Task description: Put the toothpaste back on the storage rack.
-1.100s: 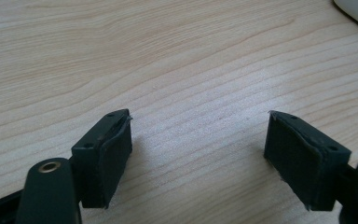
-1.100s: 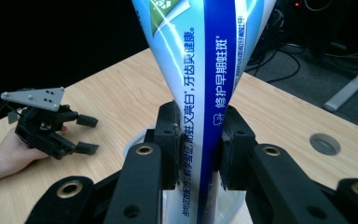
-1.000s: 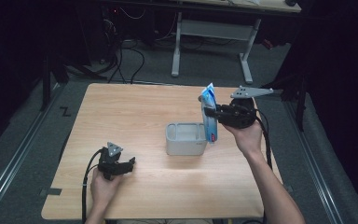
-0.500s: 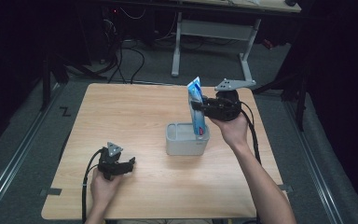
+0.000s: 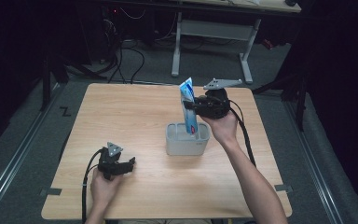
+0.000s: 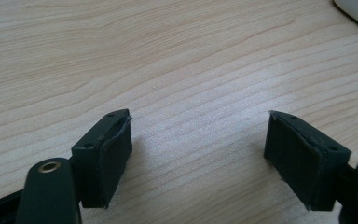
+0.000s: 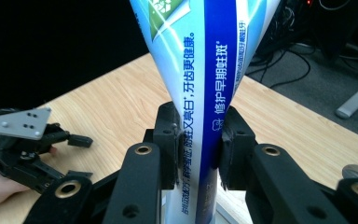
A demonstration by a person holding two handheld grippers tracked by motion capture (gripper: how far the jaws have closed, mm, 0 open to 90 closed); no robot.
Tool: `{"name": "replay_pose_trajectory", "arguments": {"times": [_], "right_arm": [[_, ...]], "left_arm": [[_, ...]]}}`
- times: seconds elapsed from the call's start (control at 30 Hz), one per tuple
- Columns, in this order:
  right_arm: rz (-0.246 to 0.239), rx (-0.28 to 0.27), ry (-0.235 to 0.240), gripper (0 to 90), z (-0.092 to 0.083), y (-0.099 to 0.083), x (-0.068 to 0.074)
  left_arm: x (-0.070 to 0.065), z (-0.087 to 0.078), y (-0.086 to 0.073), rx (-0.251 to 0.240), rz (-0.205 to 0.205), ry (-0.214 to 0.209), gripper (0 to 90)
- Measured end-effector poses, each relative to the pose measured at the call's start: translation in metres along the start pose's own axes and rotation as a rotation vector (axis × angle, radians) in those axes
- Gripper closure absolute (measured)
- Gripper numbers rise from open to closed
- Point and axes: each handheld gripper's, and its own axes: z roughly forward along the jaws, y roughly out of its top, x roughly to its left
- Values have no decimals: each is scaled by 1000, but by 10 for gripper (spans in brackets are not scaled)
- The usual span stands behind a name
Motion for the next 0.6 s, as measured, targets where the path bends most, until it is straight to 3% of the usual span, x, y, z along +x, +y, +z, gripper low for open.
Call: {"name": "replay_pose_trajectory", "arguments": {"times": [0.6], "right_arm": [[-7, 51, -16, 723, 16, -14, 0]], "left_arm": [[0, 0, 0, 0, -1, 0, 237]]}}
